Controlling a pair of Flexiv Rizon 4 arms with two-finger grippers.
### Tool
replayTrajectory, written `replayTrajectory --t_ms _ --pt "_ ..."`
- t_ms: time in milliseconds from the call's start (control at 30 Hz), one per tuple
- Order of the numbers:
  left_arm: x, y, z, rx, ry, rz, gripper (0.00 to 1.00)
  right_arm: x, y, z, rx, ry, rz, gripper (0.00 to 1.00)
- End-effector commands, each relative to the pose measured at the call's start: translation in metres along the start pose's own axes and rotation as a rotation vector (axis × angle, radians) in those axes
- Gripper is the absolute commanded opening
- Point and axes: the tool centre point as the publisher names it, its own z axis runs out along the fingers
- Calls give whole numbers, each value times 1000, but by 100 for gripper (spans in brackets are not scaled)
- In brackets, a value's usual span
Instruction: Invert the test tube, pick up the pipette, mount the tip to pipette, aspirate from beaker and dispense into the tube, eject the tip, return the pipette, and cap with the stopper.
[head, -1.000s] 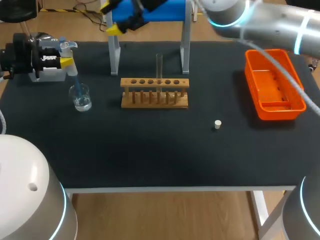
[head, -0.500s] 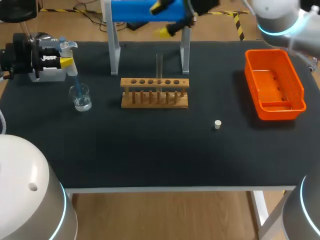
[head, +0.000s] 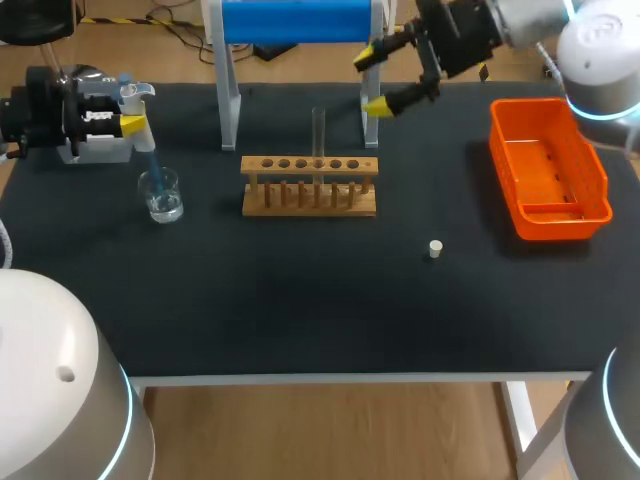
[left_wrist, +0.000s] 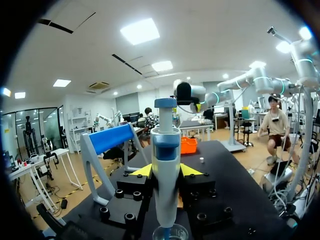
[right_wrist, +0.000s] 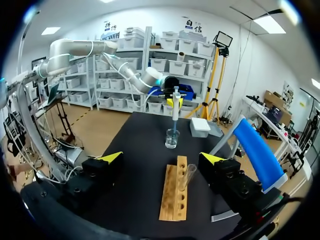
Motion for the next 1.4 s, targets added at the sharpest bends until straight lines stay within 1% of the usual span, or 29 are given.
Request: replayTrajectory --t_ms 33,200,333,633,900,933,1400 --pt "0 -1 -1 -1 3 0 0 -4 -18 15 -19 21 1 100" --pt "0 -1 -1 -1 3 0 0 -5 -37 28 -26 37 11 100" --pt "0 -1 -1 -1 3 0 0 -12 -51 35 -38 38 19 100" --pt "0 -1 -1 -1 3 0 0 -30 -65 41 -44 41 22 100" --pt "0 -1 -1 -1 3 0 0 -41 -71 54 -27 67 11 100" --pt "0 -1 -1 -1 3 0 0 -41 -71 55 -14 66 7 100" --pt "0 -1 -1 -1 3 0 0 -41 -70 56 -16 67 8 100"
